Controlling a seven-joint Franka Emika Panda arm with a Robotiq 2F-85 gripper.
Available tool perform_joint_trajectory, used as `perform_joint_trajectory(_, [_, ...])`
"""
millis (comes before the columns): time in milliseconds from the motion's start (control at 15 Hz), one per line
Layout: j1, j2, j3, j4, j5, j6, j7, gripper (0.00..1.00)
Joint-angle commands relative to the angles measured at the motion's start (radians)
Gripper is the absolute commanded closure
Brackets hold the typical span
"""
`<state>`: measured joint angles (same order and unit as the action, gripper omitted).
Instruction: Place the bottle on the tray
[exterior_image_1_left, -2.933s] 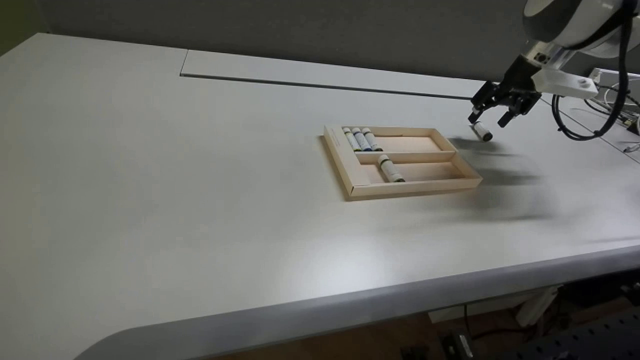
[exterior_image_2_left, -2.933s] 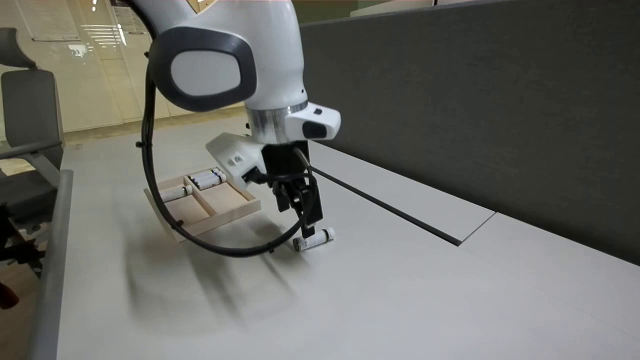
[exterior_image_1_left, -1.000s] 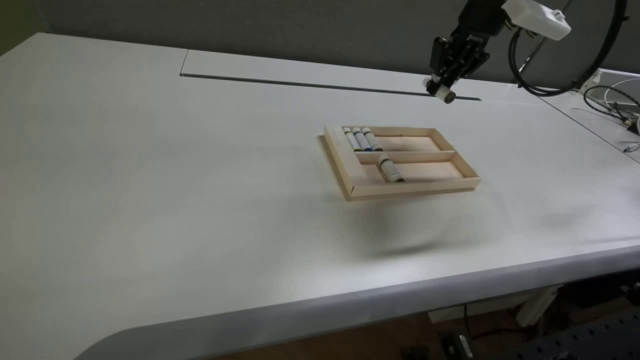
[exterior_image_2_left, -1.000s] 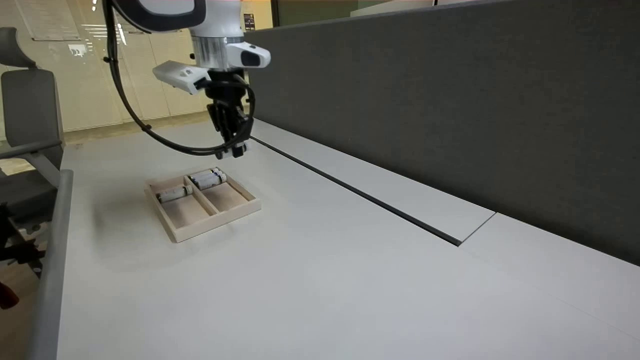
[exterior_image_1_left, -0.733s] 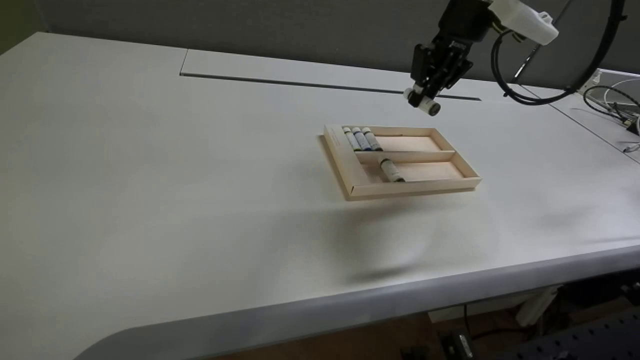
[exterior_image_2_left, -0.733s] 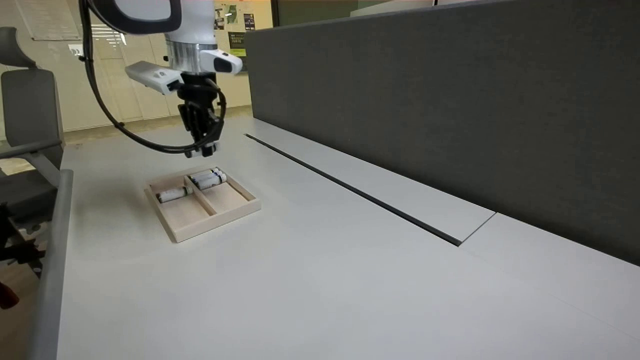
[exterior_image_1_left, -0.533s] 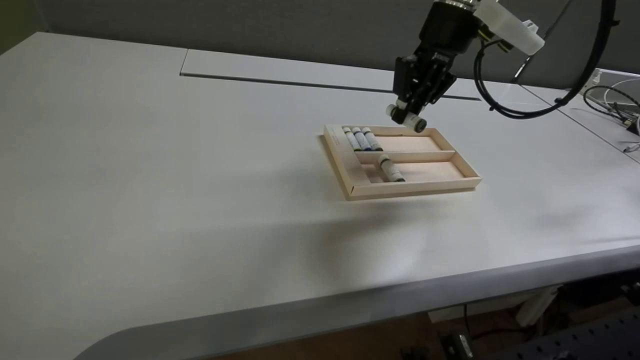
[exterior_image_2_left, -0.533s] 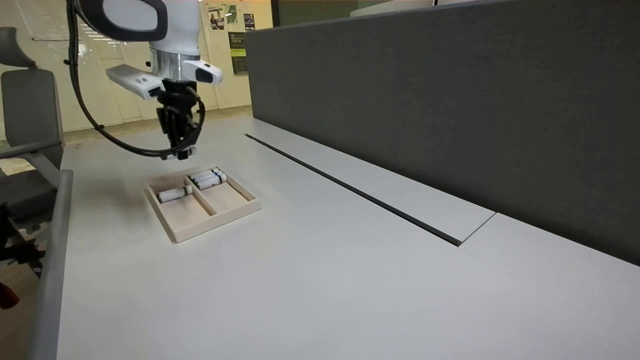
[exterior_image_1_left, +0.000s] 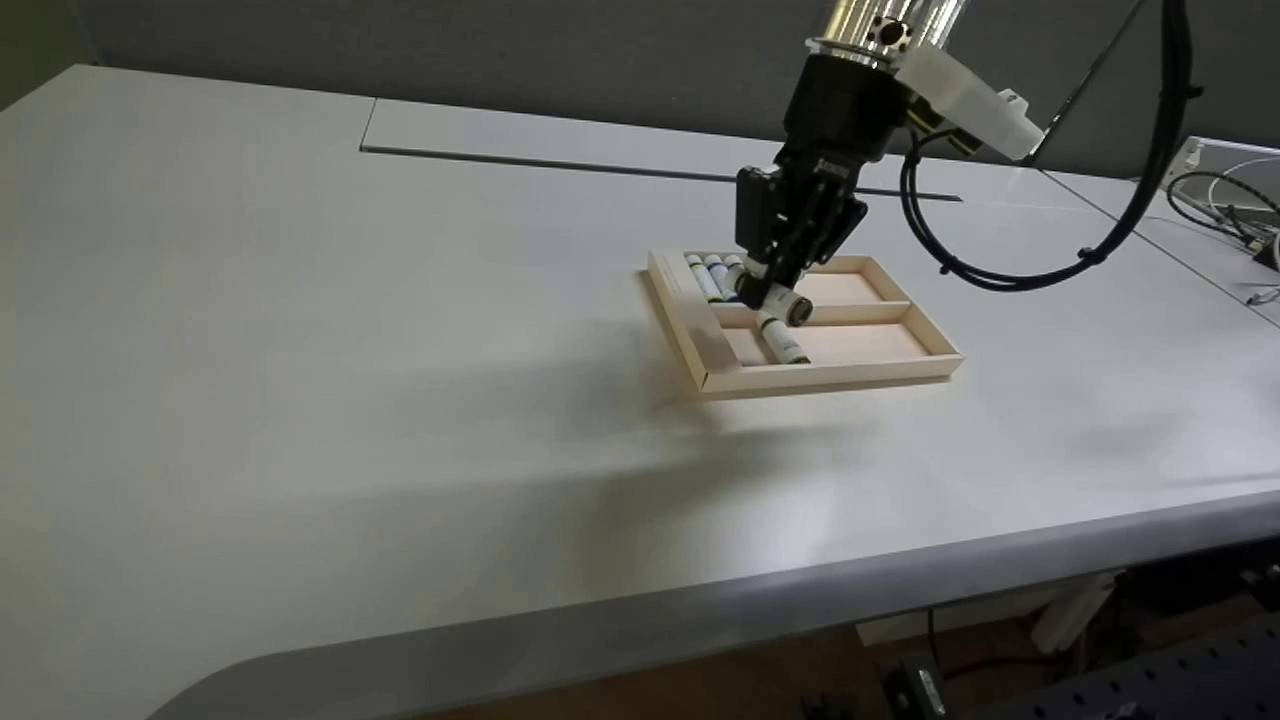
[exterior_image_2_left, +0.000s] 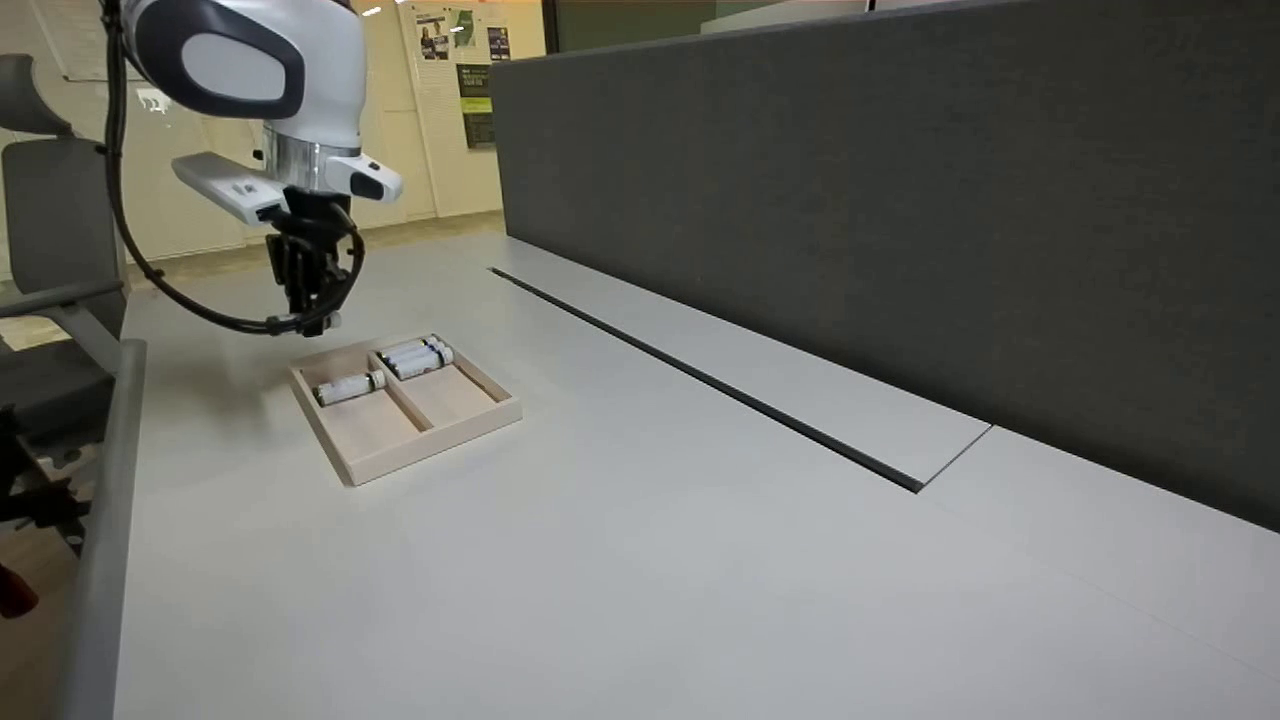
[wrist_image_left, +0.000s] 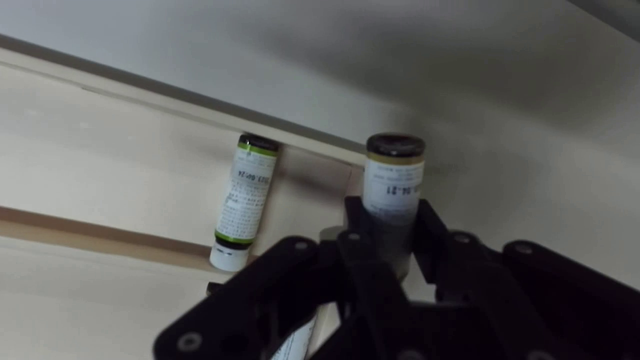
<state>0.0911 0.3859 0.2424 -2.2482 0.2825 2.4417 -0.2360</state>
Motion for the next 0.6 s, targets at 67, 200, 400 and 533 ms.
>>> perform_joint_trajectory(67, [0.004,0.004,0.013,-0.033,0.033,0.044,0.019,0.93])
perform_joint_trajectory(200, [0.001,0.016,0.014,-0.036,0.040,0.065,0.021,0.93])
perform_joint_trajectory(400, [-0.003,0.040,0.011,-0.033,0.044,0.092,0.030,0.93])
perform_joint_trajectory(533, [-0.008,0.057,0.010,-0.029,0.045,0.108,0.031,0.93])
